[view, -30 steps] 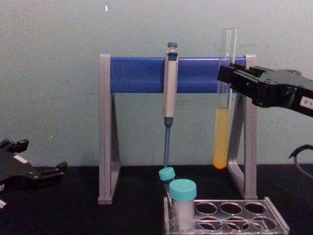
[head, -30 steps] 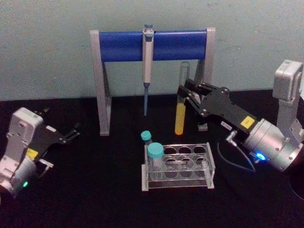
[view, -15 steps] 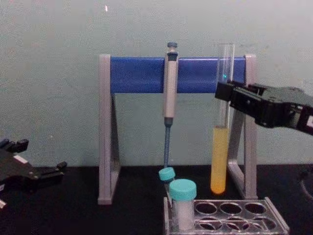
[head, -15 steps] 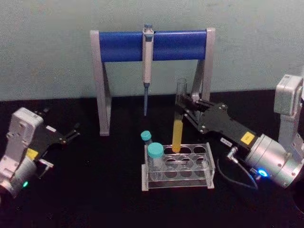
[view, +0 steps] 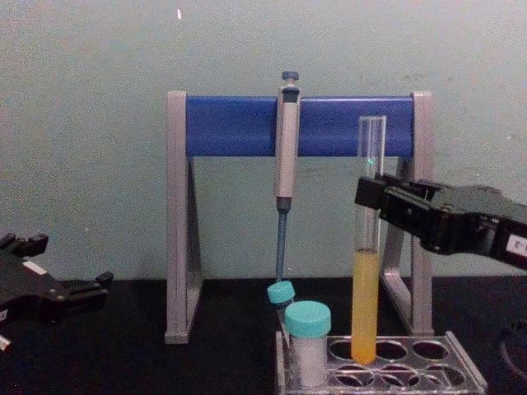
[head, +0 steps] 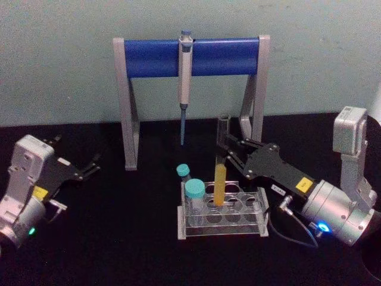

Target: Pick up the test tube from the test tube rack, shake it, then place it back into the test tube rack.

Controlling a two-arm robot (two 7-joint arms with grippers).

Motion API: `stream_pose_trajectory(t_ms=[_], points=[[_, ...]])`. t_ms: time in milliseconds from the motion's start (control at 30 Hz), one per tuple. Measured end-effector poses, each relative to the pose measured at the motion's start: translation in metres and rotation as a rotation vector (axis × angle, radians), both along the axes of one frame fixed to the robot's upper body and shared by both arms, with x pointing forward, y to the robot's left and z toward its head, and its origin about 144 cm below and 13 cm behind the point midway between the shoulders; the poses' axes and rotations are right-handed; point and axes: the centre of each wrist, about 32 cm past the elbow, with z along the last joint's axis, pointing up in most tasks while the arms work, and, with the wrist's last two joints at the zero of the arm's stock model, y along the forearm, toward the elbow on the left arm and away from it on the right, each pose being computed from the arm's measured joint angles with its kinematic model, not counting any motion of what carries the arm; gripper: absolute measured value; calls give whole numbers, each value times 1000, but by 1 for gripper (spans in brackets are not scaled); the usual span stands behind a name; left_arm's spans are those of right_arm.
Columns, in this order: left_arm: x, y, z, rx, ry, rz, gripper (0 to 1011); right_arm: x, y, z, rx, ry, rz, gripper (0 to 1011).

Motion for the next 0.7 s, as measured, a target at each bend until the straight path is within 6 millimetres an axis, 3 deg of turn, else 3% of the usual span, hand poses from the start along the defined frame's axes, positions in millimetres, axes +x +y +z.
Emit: stream_pose_trajectory(t_ms=[700], points=[[0,0,0,0,0,0,1001,7,4,-13,-13,28,-11,226]])
